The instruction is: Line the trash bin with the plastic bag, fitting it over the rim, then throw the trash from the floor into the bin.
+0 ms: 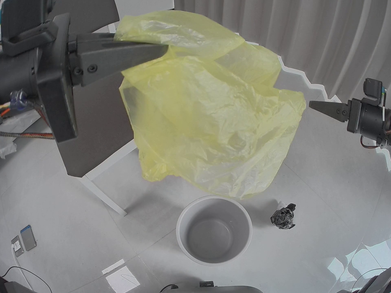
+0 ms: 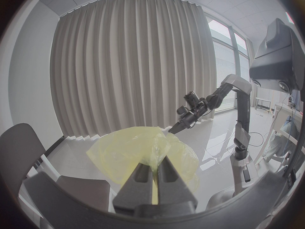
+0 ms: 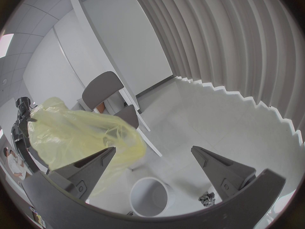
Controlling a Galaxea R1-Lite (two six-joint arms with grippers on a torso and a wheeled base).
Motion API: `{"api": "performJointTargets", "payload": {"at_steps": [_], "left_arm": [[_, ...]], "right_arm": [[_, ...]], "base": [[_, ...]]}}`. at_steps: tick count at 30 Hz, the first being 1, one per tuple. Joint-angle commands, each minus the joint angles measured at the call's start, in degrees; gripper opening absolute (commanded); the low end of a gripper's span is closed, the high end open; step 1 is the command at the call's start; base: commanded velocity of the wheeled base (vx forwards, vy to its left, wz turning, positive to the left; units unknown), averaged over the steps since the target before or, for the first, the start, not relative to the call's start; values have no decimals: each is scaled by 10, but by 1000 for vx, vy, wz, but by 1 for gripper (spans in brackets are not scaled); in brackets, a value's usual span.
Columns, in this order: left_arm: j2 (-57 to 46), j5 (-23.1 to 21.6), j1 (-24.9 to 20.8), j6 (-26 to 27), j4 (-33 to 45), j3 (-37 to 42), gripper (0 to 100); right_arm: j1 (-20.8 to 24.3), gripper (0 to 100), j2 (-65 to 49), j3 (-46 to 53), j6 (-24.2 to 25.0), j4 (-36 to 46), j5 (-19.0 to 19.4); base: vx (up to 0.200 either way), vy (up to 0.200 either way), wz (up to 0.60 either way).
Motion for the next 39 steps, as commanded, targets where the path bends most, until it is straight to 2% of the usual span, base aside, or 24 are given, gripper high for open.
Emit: {"api": "performJointTargets", "payload": {"at_steps": [1, 10, 15, 18, 25, 39], "left_arm": [[7, -13, 0, 2, 0, -2, 0], [13, -13, -3, 5, -3, -1, 0], [14, -12, 1, 5, -4, -1, 0], [17, -11, 3, 5, -6, -4, 0], [21, -11, 3, 5, -8, -22, 0], [1, -12, -18, 4, -8, -32, 0]], "right_arm": [[-1, 100, 72, -25, 0, -48, 12], [2, 100, 101, -45, -1, -60, 36], [28, 100, 67, 5, -7, -58, 36], [39, 100, 11, 39, -9, -38, 36], [58, 100, -36, 43, -13, 31, 36], [96, 100, 53, 35, -14, -6, 36]], "base": [[0, 0, 0], [0, 0, 0], [0, 0, 0], [0, 0, 0], [0, 0, 0], [0, 0, 0]]}}
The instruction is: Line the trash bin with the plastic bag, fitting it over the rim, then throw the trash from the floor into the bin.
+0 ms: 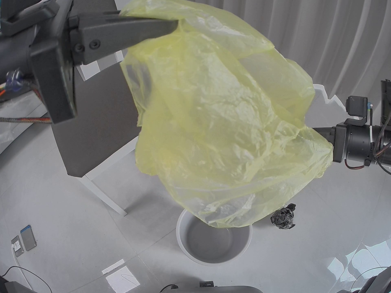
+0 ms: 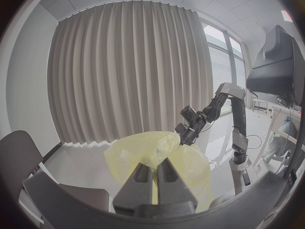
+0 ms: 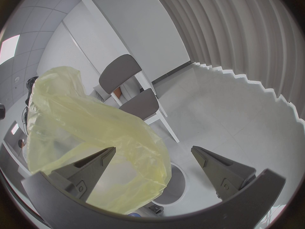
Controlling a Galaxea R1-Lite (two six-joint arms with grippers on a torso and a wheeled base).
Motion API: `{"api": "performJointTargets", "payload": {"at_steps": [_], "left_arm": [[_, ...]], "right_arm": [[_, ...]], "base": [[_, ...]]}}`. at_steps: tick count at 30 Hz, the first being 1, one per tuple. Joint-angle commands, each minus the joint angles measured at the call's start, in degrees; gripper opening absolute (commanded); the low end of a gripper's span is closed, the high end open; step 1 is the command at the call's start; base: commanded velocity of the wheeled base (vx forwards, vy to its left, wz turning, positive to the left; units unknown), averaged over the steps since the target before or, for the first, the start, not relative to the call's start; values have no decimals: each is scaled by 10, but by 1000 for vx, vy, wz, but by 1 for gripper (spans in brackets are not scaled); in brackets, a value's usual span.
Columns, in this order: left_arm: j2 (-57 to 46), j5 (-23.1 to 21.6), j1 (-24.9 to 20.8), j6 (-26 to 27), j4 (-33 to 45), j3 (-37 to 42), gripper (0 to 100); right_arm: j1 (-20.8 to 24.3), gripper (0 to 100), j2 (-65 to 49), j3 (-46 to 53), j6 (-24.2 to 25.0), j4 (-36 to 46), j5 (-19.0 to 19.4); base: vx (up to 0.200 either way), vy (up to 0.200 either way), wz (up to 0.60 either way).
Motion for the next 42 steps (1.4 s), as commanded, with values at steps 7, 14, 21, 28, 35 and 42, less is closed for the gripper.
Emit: {"api": "performJointTargets", "payload": {"at_steps": [7, 14, 21, 28, 35, 42], "left_arm": [[-5, -1, -6, -1, 0, -11, 0], [-2, -1, -3, -1, 0, -17, 0], [2, 0, 1, -2, 0, -19, 0], [-1, -2, 32, -3, -3, -21, 0], [1, -5, 35, -5, -6, -44, 0], [1, -5, 33, -7, -5, -70, 0]], "right_arm": [[18, 100, 92, -2, 1, -55, 1], [37, 100, 130, -1, 5, -109, 1], [52, 100, 113, 12, 10, -109, 6], [59, 100, 42, 31, 49, -101, 27], [60, 100, 20, 62, 51, -101, 27], [59, 100, 11, 66, 52, -101, 27]], "base": [[0, 0, 0], [0, 0, 0], [0, 0, 0], [0, 0, 0], [0, 0, 0], [0, 0, 0]]}}
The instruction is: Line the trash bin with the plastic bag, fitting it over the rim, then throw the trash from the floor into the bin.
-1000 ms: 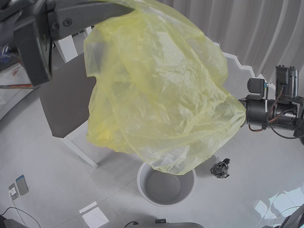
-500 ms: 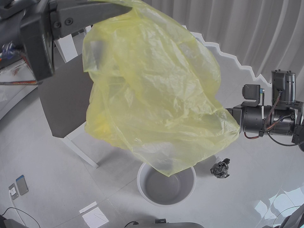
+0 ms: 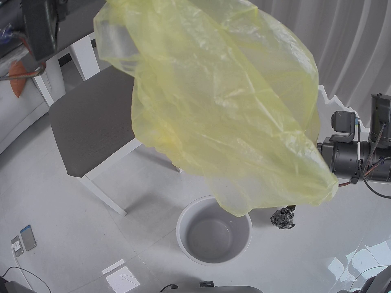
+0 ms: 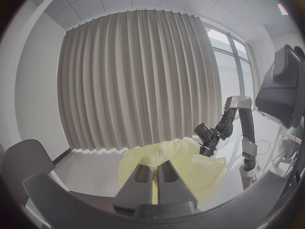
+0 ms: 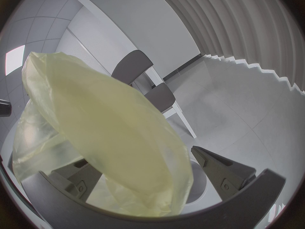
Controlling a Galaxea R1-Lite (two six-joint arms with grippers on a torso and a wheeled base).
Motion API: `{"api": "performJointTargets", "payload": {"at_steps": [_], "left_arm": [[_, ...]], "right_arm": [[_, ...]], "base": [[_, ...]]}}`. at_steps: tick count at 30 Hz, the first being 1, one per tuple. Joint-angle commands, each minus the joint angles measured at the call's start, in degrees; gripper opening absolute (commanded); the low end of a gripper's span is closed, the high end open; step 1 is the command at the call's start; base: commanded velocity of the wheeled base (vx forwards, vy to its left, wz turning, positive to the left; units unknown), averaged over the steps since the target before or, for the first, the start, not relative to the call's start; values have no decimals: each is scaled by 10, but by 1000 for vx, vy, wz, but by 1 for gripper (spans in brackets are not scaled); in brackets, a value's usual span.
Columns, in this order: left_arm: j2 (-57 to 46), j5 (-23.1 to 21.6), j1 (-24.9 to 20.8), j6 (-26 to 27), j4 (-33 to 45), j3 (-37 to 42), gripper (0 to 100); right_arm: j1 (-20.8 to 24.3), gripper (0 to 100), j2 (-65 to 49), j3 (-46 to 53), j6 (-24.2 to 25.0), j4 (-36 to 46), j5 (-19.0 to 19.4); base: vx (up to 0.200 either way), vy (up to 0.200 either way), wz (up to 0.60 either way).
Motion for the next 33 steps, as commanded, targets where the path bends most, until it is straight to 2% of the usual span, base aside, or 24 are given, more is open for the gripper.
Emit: {"api": "performJointTargets", "payload": {"at_steps": [1, 33], "left_arm": [[-1, 0, -1, 0, 0, -9, 0], [1, 0, 0, 0, 0, -16, 0]], "right_arm": [[0, 100, -15, 4, -1, 0, 0], [23, 100, -5, 13, -2, -1, -2]], "base": [[0, 0, 0], [0, 0, 0]]}}
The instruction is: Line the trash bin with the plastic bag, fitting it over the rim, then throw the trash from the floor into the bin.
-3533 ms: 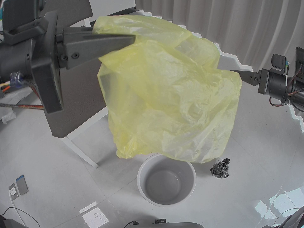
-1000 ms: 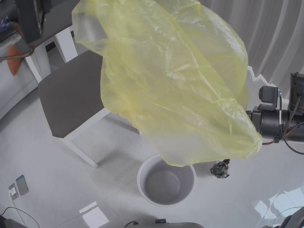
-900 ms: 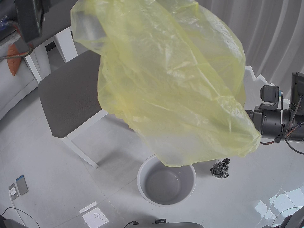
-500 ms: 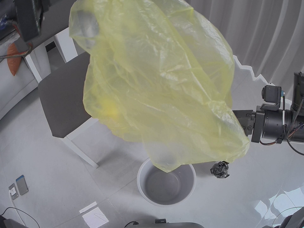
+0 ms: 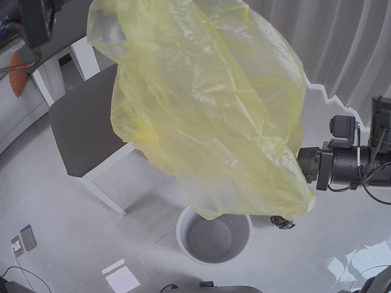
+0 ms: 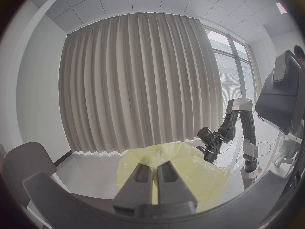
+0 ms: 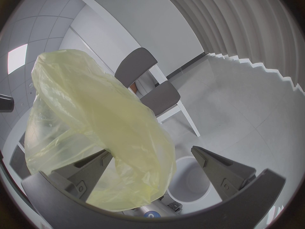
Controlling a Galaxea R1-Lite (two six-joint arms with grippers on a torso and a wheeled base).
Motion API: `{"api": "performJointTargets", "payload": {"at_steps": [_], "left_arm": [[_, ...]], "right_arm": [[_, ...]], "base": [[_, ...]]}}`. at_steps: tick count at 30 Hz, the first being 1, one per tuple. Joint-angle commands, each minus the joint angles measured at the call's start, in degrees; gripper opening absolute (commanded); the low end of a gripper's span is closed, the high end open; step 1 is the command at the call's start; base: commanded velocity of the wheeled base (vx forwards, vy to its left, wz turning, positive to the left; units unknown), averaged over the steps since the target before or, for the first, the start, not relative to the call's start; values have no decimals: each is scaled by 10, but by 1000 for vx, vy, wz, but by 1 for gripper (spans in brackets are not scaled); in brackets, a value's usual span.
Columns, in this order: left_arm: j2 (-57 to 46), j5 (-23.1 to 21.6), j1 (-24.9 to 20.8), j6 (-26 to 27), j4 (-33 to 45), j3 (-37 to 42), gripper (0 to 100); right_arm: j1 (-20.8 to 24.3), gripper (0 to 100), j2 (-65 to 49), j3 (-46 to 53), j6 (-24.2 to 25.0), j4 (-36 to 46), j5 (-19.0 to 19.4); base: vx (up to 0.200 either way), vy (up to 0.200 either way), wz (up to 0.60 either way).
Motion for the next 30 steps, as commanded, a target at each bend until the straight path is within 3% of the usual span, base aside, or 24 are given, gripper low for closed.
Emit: {"api": "performJointTargets", "payload": {"at_steps": [1, 7, 8, 25, 30], "left_arm": [[4, 0, -1, -1, 0, -7, 0], [5, -1, -1, -1, 0, -7, 0], [4, 0, -1, -1, 0, -7, 0], [14, 2, 0, -14, 0, -3, 0], [23, 7, 16, -38, 0, 1, 0]], "right_arm": [[1, 100, 1, 6, -1, -1, 0], [8, 100, 7, 7, -2, -6, -2], [11, 0, 8, 6, -2, -6, -2], [8, 0, 14, 5, -2, -6, -5], [-2, 0, 26, 3, -3, -8, -27]], "base": [[0, 0, 0], [0, 0, 0], [0, 0, 0], [0, 0, 0], [0, 0, 0]]}}
